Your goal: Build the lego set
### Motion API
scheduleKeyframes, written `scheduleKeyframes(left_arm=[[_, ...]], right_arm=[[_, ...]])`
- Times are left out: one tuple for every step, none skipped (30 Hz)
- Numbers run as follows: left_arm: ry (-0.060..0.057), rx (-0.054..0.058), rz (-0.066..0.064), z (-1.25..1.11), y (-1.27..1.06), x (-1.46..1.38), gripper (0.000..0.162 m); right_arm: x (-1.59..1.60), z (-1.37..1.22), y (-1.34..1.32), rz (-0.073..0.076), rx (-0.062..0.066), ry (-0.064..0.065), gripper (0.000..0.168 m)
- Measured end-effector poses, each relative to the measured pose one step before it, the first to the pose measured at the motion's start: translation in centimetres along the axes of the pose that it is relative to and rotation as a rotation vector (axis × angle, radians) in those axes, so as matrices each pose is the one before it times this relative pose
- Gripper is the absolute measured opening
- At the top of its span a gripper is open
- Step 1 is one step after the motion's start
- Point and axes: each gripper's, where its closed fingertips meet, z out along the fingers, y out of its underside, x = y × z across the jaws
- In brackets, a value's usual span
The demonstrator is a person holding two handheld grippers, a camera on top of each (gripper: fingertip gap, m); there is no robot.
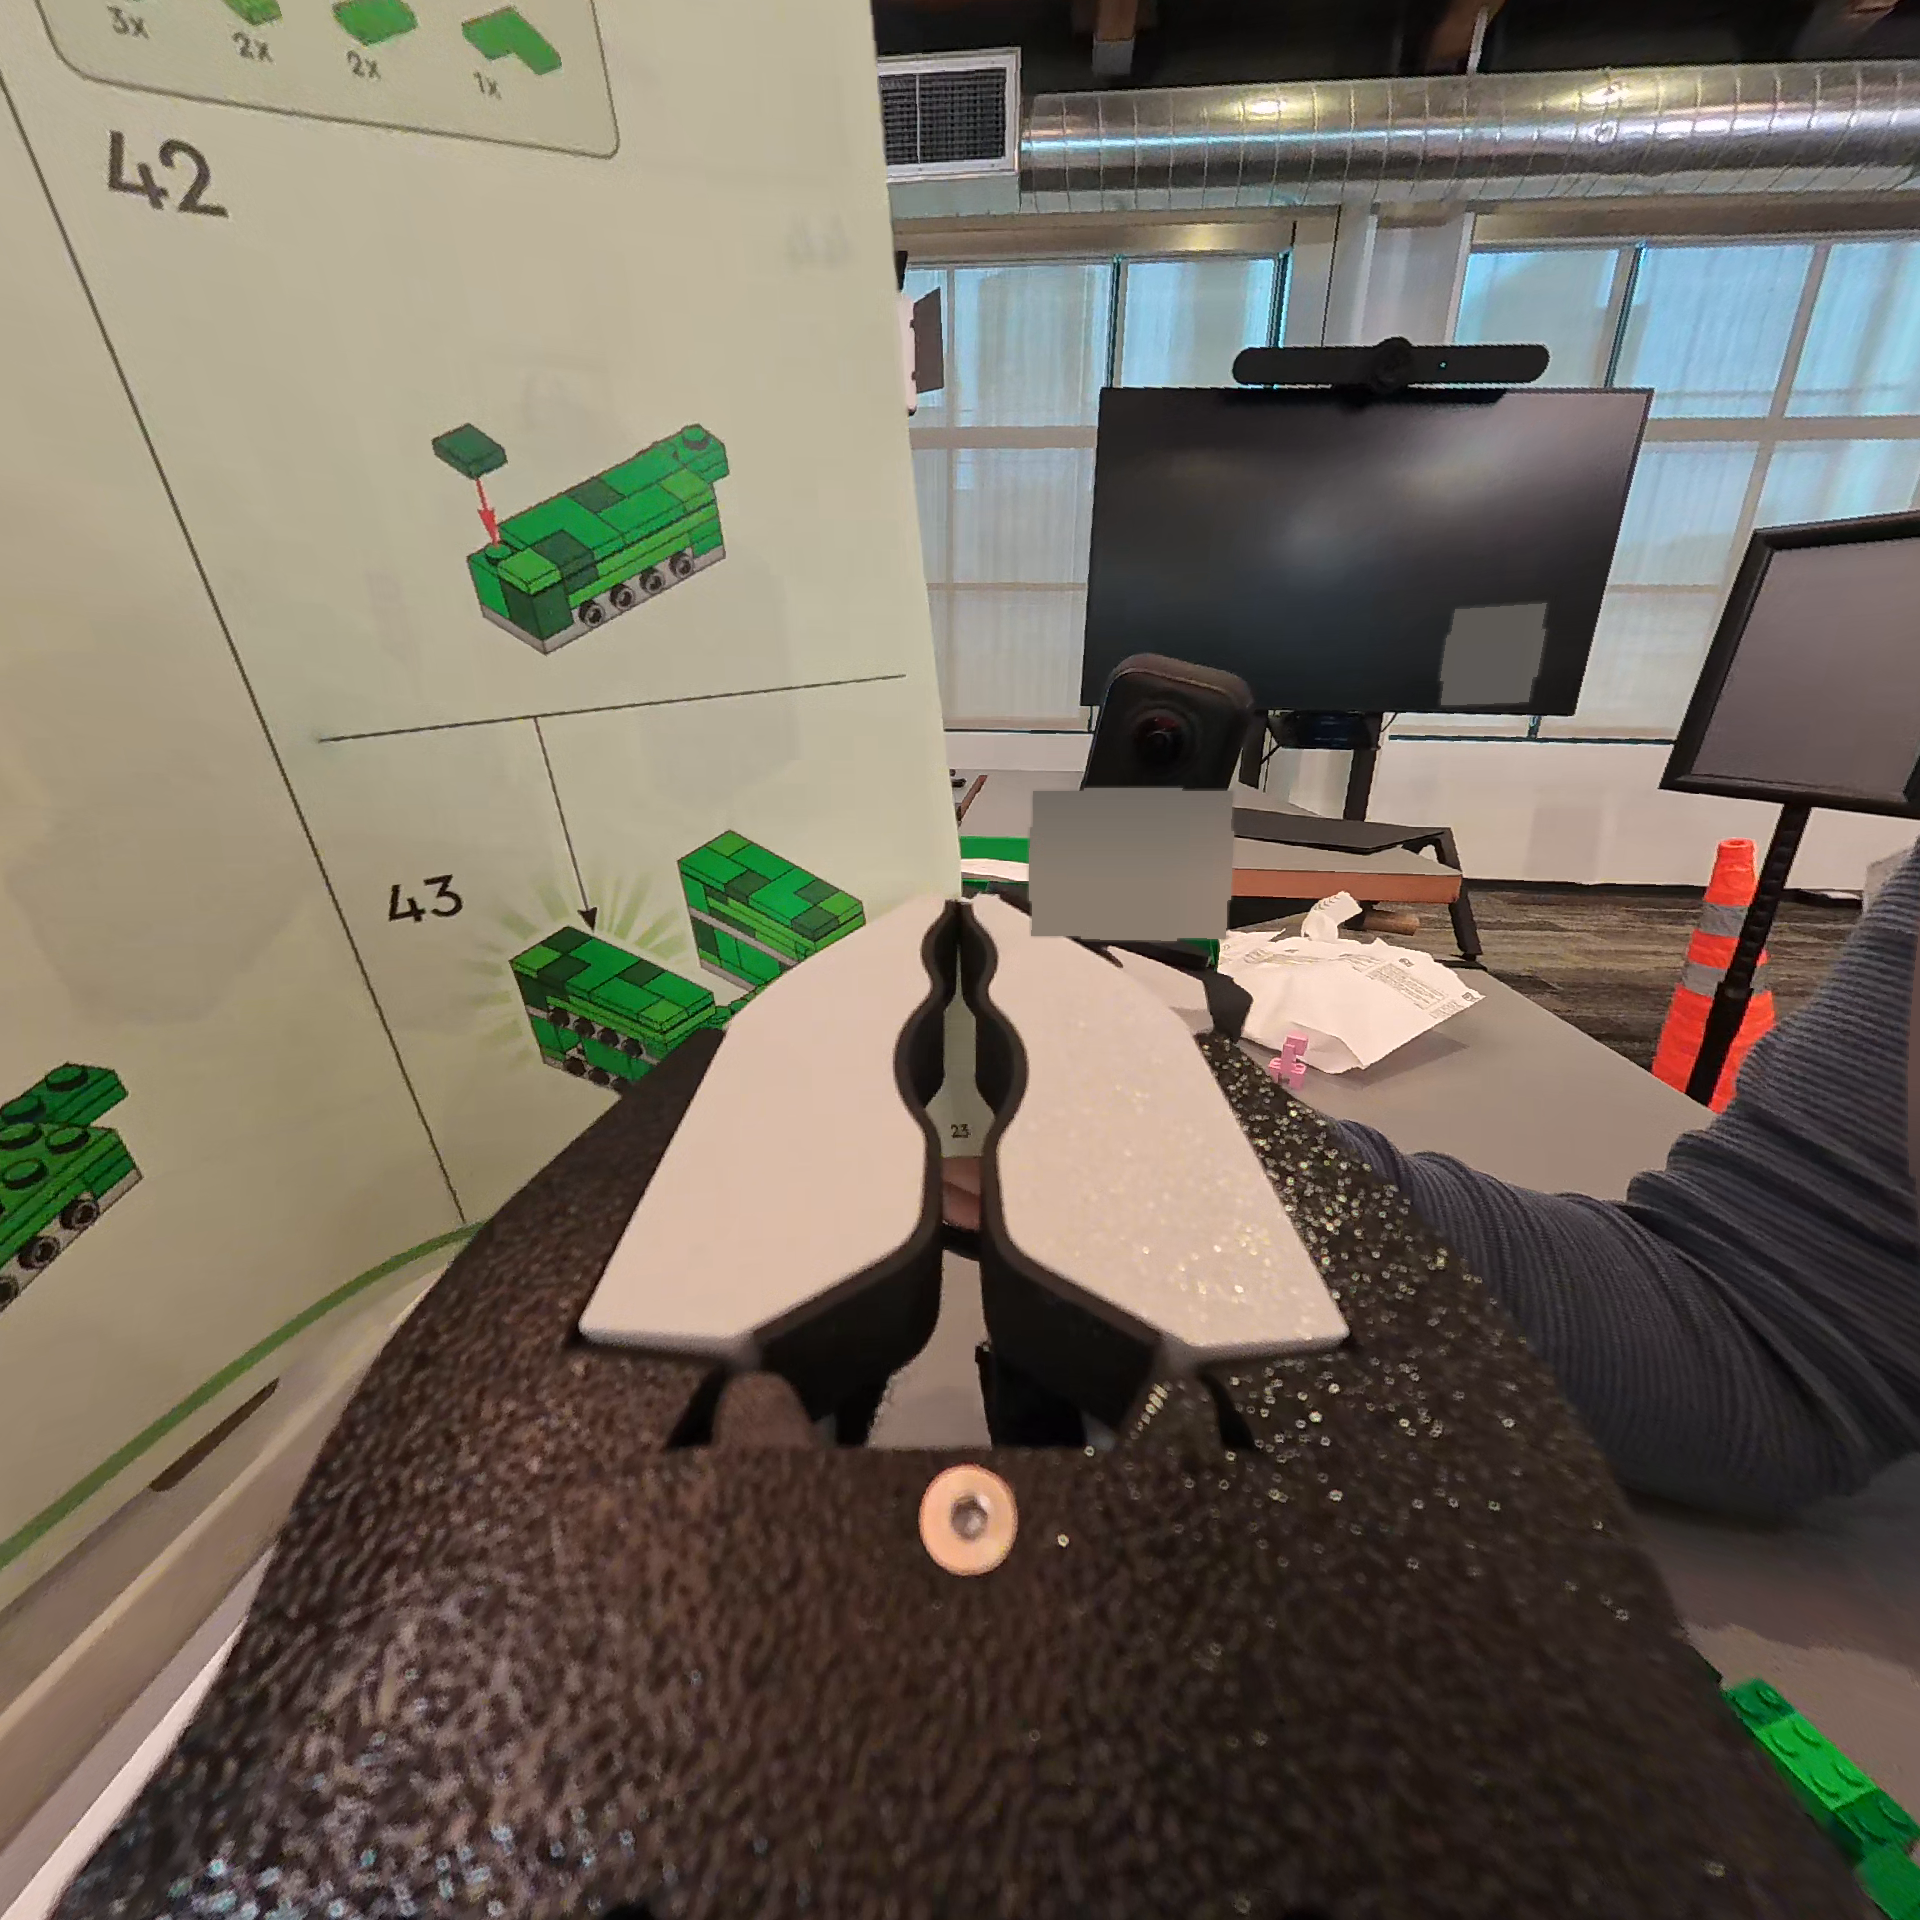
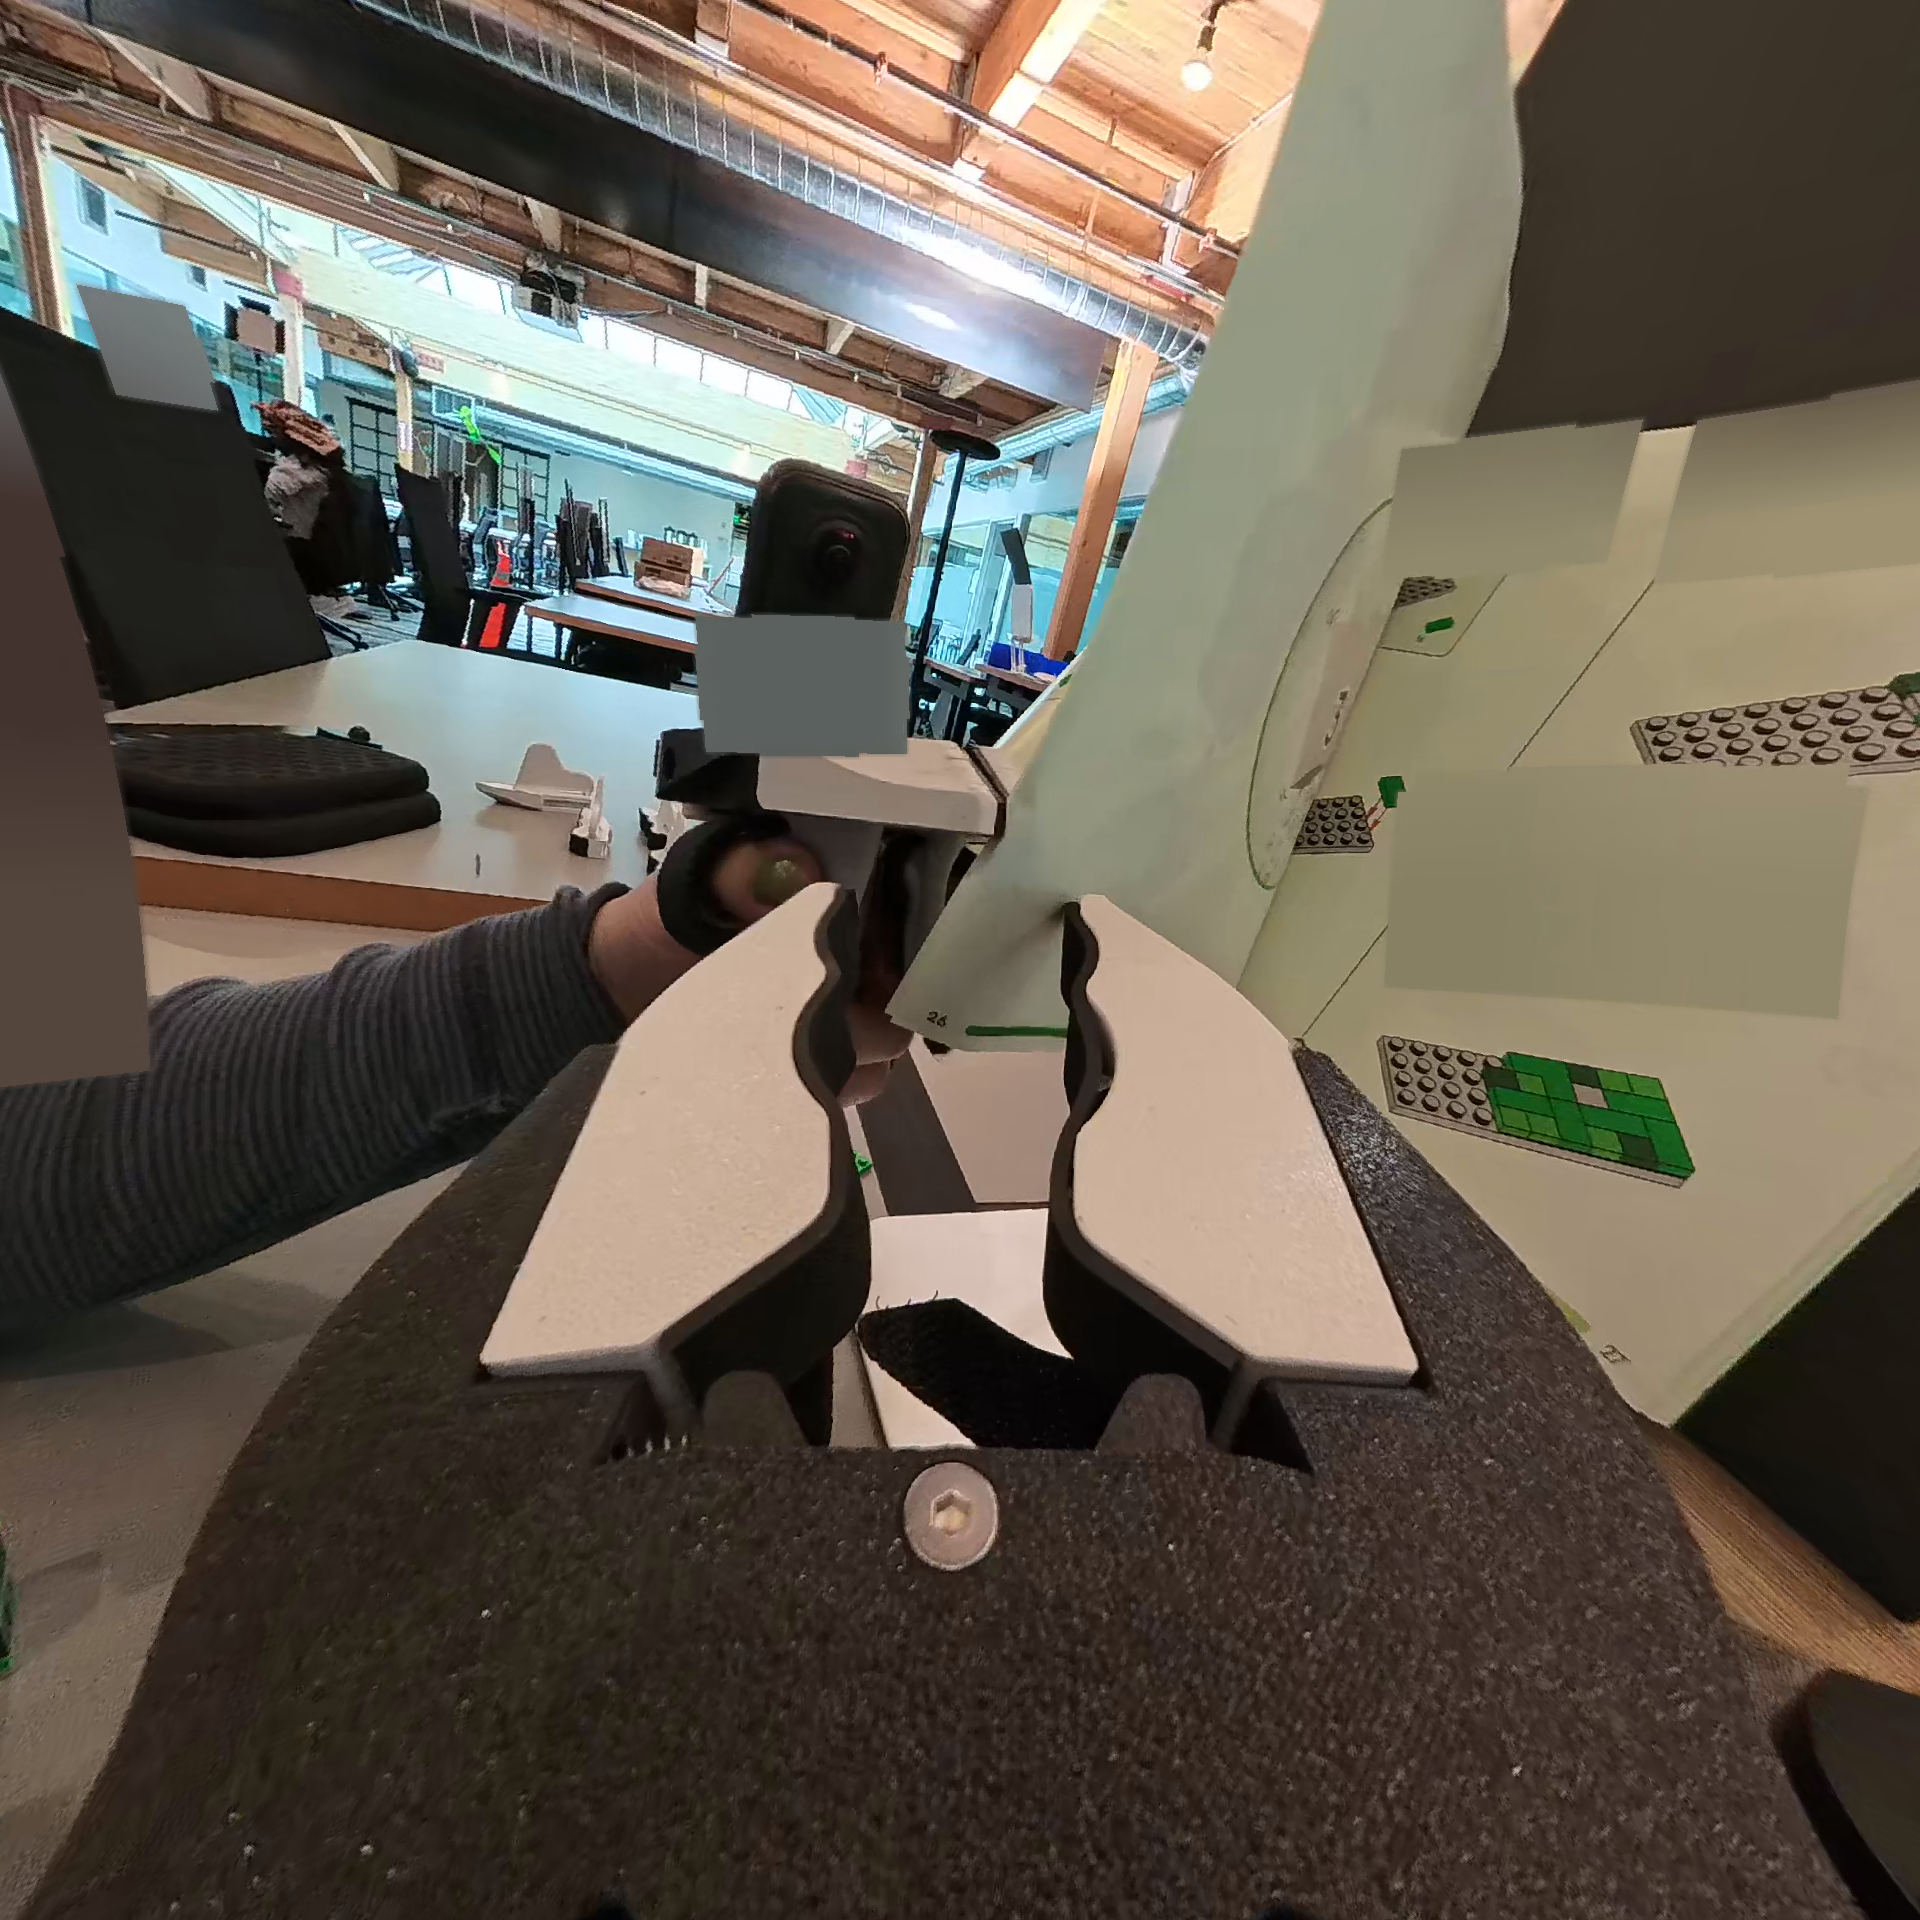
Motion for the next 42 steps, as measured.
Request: scheduleKeyframes(left_arm=[[0.0000,0.0006,-0.0024,-0.015,-0.013,-0.019,0.000],[0.0014,0.0008,-0.0031,-0.011,-0.015,0.014,0.000],[0.0029,0.0015,-0.0035,-0.002,-0.013,0.024,0.000],[0.0045,0.0013,-0.0031,-0.001,-0.010,0.052,0.000],[0.0047,0.0004,-0.0033,0.007,-0.004,0.062,0.000],[0.0040,-0.0012,-0.0039,0.024,0.023,0.050,0.000],[0.0029,-0.0021,-0.0031,0.017,0.035,0.030,0.000],[0.0027,-0.0024,-0.0020,0.026,0.043,0.026,0.000],[0.0011,-0.0022,-0.0011,0.024,0.028,0.011,0.000],[0.0008,-0.0016,-0.0002,0.022,0.020,0.013,0.000],[0.0007,0.0000,0.0001,0.005,-0.008,0.017,0.000],[0.0010,0.0013,0.0002,-0.007,-0.032,0.017,0.000],[-0.0008,0.0027,0.0008,-0.025,-0.056,-0.001,0.000],[-0.0012,0.0015,0.0009,-0.036,-0.032,-0.008,0.000],[-0.0009,0.0001,0.0004,-0.027,-0.019,-0.015,0.000],[0.0002,-0.0004,-0.0004,-0.015,0.002,-0.002,0.000],[0.0014,-0.0001,-0.0006,-0.010,-0.012,0.017,0.000],[0.0008,0.0001,0.0005,-0.015,-0.005,0.022,0.000],[-0.0007,0.0003,0.0020,0.001,-0.015,-0.001,0.000],[-0.0007,0.0006,0.0020,-0.006,-0.020,0.002,0.000],[-0.0005,0.0004,0.0005,-0.013,-0.020,-0.004,0.000],[-0.0003,0.0000,0.0002,-0.006,-0.013,-0.002,0.000],[-0.0003,0.0000,0.0009,-0.006,-0.002,0.002,0.000],[0.0000,0.0001,0.0014,-0.001,-0.011,0.012,0.000],[0.0001,-0.0003,0.0014,0.006,-0.004,0.011,0.000],[0.0003,-0.0004,0.0011,0.005,-0.003,0.016,0.000],[0.0015,-0.0008,0.0001,0.016,0.016,0.023,0.000],[0.0022,-0.0012,-0.0008,0.019,0.023,0.025,0.000],[0.0024,-0.0011,-0.0009,0.025,0.013,0.039,0.000],[0.0031,-0.0017,-0.0008,0.040,0.036,0.051,0.000],[0.0037,-0.0025,-0.0005,0.039,0.038,0.066,0.000],[0.0025,-0.0025,0.0002,0.027,0.034,0.039,0.000],[0.0007,-0.0020,0.0003,0.028,0.038,0.015,0.000],[-0.0005,-0.0018,0.0003,0.003,0.037,-0.015,0.000],[-0.0015,0.0000,-0.0001,-0.003,0.010,-0.019,0.000],[-0.0011,0.0010,-0.0007,-0.023,-0.010,-0.033,0.000],[-0.0006,0.0012,-0.0003,-0.032,-0.025,-0.004,0.000],[-0.0008,0.0015,0.0003,-0.034,-0.021,-0.021,0.000],[-0.0009,0.0018,0.0003,-0.037,-0.036,-0.009,0.000],[-0.0001,0.0010,-0.0002,-0.021,-0.020,0.009,0.000],[0.0003,0.0004,-0.0004,-0.009,-0.008,-0.001,0.000],[0.0003,0.0001,-0.0003,-0.008,-0.004,0.008,0.000]], right_arm=[[0.064,-0.058,-0.019,0.0012,0.0003,0.0029,0.036],[0.075,-0.068,-0.038,0.0008,0.0023,0.0033,0.035],[0.070,-0.072,-0.072,0.0007,0.0043,0.0037,0.034],[0.039,-0.077,-0.113,0.0014,0.0065,0.0011,0.032],[0.042,-0.081,-0.120,0.0026,0.0069,0.0016,0.030],[0.065,-0.048,-0.089,0.0031,0.0048,0.0024,0.028],[0.038,-0.037,-0.033,0.0014,0.0006,0.0017,0.027],[0.019,-0.025,0.018,-0.0010,-0.0017,0.0011,0.026],[0.000,-0.010,0.002,-0.0016,-0.0013,0.0006,0.025],[-0.007,-0.017,-0.010,0.0001,0.0003,0.0002,0.023],[0.012,-0.027,-0.026,0.0019,0.0018,-0.0003,0.020],[0.058,-0.042,-0.058,0.0035,0.0039,0.0033,0.015],[-0.027,-0.057,-0.052,0.0012,0.0036,-0.0032,0.015],[-0.029,-0.060,-0.027,0.0029,0.0014,-0.0037,0.014],[0.007,-0.055,-0.010,0.0033,0.0006,-0.0019,0.013],[0.047,-0.046,-0.023,0.0026,0.0014,0.0018,0.011],[0.053,-0.047,-0.043,0.0007,0.0032,0.0027,0.010],[-0.005,-0.030,-0.018,0.0005,0.0007,-0.0002,0.008],[-0.007,-0.029,-0.010,-0.0005,-0.0006,-0.0007,0.007],[0.045,-0.026,0.003,-0.0007,-0.0006,0.0028,0.007],[0.074,-0.017,-0.015,0.0007,0.0010,0.0047,0.009],[0.109,-0.009,-0.061,0.0052,0.0036,0.0059,0.014],[0.064,0.004,-0.036,0.0099,0.0008,0.0005,0.020],[0.001,-0.006,0.006,0.0100,-0.0032,-0.0034,0.025],[-0.012,0.011,0.057,0.0037,-0.0052,-0.0025,0.026],[0.016,0.015,0.070,-0.0034,-0.0043,0.0023,0.026],[-0.015,0.027,0.078,-0.0058,-0.0037,0.0014,0.026],[-0.061,0.039,0.070,-0.0017,-0.0040,-0.0024,0.026],[-0.032,0.061,0.047,0.0020,-0.0035,-0.0025,0.026],[-0.059,0.065,0.035,0.0017,-0.0022,-0.0029,0.026],[-0.072,0.070,0.030,-0.0004,-0.0022,-0.0030,0.026],[-0.018,0.060,0.069,-0.0026,-0.0043,0.0005,0.024],[-0.007,0.032,0.063,-0.0036,-0.0045,0.0011,0.023],[-0.057,-0.001,0.030,-0.0029,-0.0021,-0.0022,0.021],[-0.007,-0.021,0.016,-0.0010,-0.0008,-0.0008,0.020],[-0.005,-0.043,-0.005,0.0010,0.0007,-0.0013,0.019],[-0.022,-0.060,-0.015,0.0026,0.0021,-0.0030,0.019],[0.014,-0.056,-0.031,0.0028,0.0027,-0.0013,0.019],[0.012,-0.057,-0.016,0.0027,0.0030,-0.0013,0.018],[-0.008,-0.049,-0.025,0.0019,0.0021,-0.0020,0.018],[-0.015,-0.032,-0.010,0.0009,0.0011,-0.0017,0.017],[-0.020,-0.029,-0.006,0.0002,0.0001,-0.0022,0.016]])
